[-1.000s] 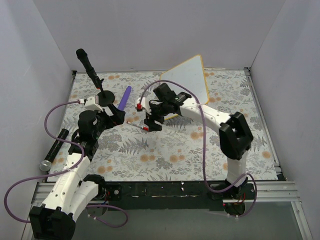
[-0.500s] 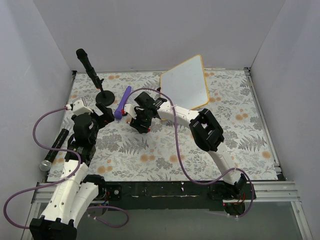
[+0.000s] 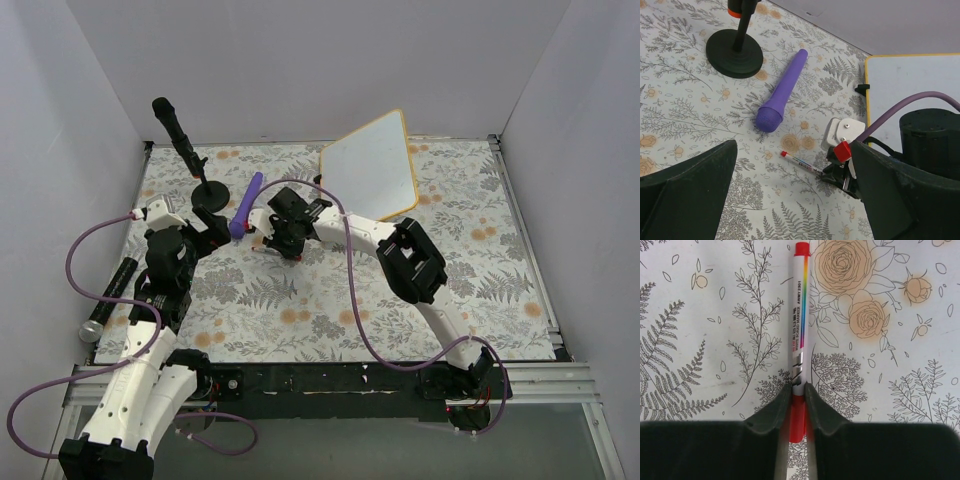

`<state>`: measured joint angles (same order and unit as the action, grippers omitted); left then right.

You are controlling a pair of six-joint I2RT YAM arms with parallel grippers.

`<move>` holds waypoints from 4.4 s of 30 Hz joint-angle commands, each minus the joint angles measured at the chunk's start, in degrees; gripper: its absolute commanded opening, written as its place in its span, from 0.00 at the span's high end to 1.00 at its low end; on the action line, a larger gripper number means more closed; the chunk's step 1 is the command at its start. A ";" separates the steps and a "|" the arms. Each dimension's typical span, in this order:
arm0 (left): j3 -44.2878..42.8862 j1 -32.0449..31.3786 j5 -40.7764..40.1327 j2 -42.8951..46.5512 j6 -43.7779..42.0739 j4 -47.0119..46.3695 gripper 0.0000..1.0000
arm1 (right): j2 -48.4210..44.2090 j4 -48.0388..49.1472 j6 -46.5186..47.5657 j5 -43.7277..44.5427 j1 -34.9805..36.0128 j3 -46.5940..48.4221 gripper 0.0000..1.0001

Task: Write a sentence on the whiteboard
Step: Pick up the whiteboard marker from the center of the board, then pass from the right arm to the left, then pass from the left arm to the right

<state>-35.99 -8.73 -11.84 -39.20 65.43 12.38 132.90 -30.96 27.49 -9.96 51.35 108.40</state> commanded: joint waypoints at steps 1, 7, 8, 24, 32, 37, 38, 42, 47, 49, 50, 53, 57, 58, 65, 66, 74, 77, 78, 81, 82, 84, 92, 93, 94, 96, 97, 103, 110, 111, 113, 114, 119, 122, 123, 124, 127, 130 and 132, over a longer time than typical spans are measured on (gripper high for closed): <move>0.13 0.47 4.10 0.71 0.14 -0.69 0.02 | -1.06 -0.24 0.29 2.67 0.24 -5.29 0.83; 1.18 0.47 13.37 0.00 6.61 -1.83 0.02 | -9.66 0.02 -2.96 -7.96 -0.99 -12.23 0.93; 1.62 0.47 15.42 0.09 8.56 -2.18 0.03 | -13.07 0.28 -3.40 -11.45 -1.25 -13.64 0.94; 24.12 -1.37 41.98 1.33 51.29 -49.64 0.02 | -42.37 8.36 -10.52 -35.83 -11.80 -36.32 0.97; 19.38 -10.77 39.60 -5.26 46.63 -48.32 0.04 | -45.53 8.90 -9.47 -40.14 -12.24 -38.35 0.97; 15.53 -12.27 40.49 -8.96 42.42 -41.86 0.15 | -46.59 8.02 -7.71 -40.58 -12.24 -38.44 0.97; 14.55 -12.36 40.31 -9.31 39.89 -39.91 0.18 | -46.85 7.93 -7.45 -40.93 -12.24 -38.70 0.97; 10.68 -12.63 41.54 -11.24 35.22 -34.27 0.25 | -46.77 7.23 -6.66 -41.46 -12.24 -38.70 0.97; 7.17 -12.98 45.40 -15.63 32.31 -32.07 0.34 | -46.15 6.09 -5.25 -41.29 -12.07 -37.91 0.97; 6.37 -13.33 47.07 -16.78 30.73 -30.84 0.38 | -46.24 5.82 -5.07 -41.11 -12.07 -37.91 0.97; 5.93 -13.50 47.25 -17.39 30.11 -30.14 0.39 | -46.33 5.91 -4.99 -40.85 -12.07 -38.00 0.97; 4.09 -14.47 47.43 -18.98 27.22 -26.80 0.43 | -46.33 5.91 -4.99 -40.58 -12.07 -38.00 0.98; 0.93 -15.61 46.38 -20.47 23.61 -21.71 0.47 | -45.89 5.82 -4.81 -40.58 -11.89 -37.91 0.98; 0.57 -15.96 45.94 -20.56 23.08 -21.18 0.48 | -45.80 5.82 -4.81 -40.49 -11.89 -37.82 0.98; -1.01 -17.55 46.90 -22.06 20.97 -19.33 0.60 | -45.45 5.82 -4.72 -39.00 -11.71 -37.82 0.98; -1.19 -17.63 47.08 -22.41 20.62 -19.06 0.61 | -45.45 5.74 -4.72 -38.91 -11.71 -37.91 0.98; -1.72 -18.43 48.05 -23.55 19.83 -18.18 0.78 | -45.54 5.74 -4.46 -38.47 -11.71 -38.00 0.98; -2.16 -18.43 48.75 -23.90 19.74 -18.18 0.93 | -45.62 5.74 -4.37 -38.30 -11.71 -38.09 0.98; -2.24 -18.43 48.92 -23.99 19.65 -18.18 0.98 | -45.63 5.65 -4.28 -38.21 -11.71 -38.09 0.98; -2.24 -18.51 49.36 -23.91 19.82 -18.36 1.00 | -45.71 5.82 -4.19 -38.21 -11.71 -38.26 0.97; -1.90 -18.51 49.19 -23.56 20.00 -18.45 1.00 | -45.97 5.82 -4.19 -38.03 -11.71 -38.26 0.96; -1.37 -18.51 48.40 -22.68 20.09 -18.62 1.00 | -46.41 5.82 -4.19 -38.03 -11.89 -38.44 0.74; 2.85 -18.51 44.79 -16.88 21.58 -21.26 1.00 | -49.67 6.17 -1.38 -40.14 -12.77 -42.30 0.22; 2.85 -18.51 44.88 -16.87 21.76 -21.69 1.00 | -49.49 6.00 -1.29 -40.14 -12.68 -42.22 0.21; 2.85 -18.51 44.97 -16.79 21.85 -21.87 1.00 | -49.06 6.00 -1.29 -40.14 -12.68 -42.04 0.21; 2.68 -18.43 45.49 -16.87 22.11 -22.40 1.00 | -48.62 5.82 -1.56 -40.58 -12.77 -41.52 0.23; 2.68 -18.43 45.76 -16.87 22.11 -22.58 1.00 | -48.18 5.74 -1.64 -41.02 -12.68 -41.43 0.25; 3.38 -18.51 47.96 -17.58 22.55 -24.51 1.00 | -46.86 5.91 -2.35 -41.72 -12.42 -40.73 0.34; 3.56 -18.43 51.21 -18.90 22.81 -26.79 1.00 | -45.54 5.21 -2.26 -42.34 -12.24 -39.41 0.76; 3.56 -18.51 51.47 -18.98 22.90 -27.06 1.00 | -45.54 5.30 -2.17 -42.34 -12.15 -39.58 0.80; 3.73 -18.51 52.78 -18.98 22.90 -27.23 0.92 | -45.71 5.21 -2.08 -42.25 -12.24 -39.67 0.92; 3.73 -18.43 53.23 -19.07 22.73 -27.06 0.85 | -45.97 5.30 -2.00 -42.08 -12.15 -39.58 0.94; 3.03 -18.43 54.46 -18.81 20.80 -23.82 0.61 | -46.50 4.94 -1.29 -41.55 -12.24 -39.58 0.98; 2.50 -18.43 55.34 -18.81 19.74 -22.23 0.59 | -46.59 4.86 -1.12 -41.55 -12.24 -39.67 0.98; 2.41 -18.51 55.60 -18.81 19.48 -21.79 0.59 | -46.51 4.86 -1.12 -41.64 -12.15 -39.67 0.98; 2.33 -18.51 55.69 -18.81 19.21 -21.61 0.60 | -46.42 4.77 -1.12 -41.64 -12.15 -39.67 0.98; 2.15 -18.43 55.61 -18.63 19.12 -21.43 0.61 | -46.50 4.68 -0.94 -42.07 -12.15 -39.76 0.98; 1.80 -18.51 55.60 -18.98 19.30 -21.52 0.62 | -46.50 4.59 -0.85 -42.43 -12.15 -39.84 0.98; 1.62 -18.51 55.52 -18.98 19.39 -21.52 0.62 | -46.42 4.59 -0.77 -42.78 -12.15 -40.02 0.98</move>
<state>-32.42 -27.03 42.74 -58.70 85.84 -9.63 87.39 -26.85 25.78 -51.13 39.07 66.65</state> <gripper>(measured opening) 0.378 0.250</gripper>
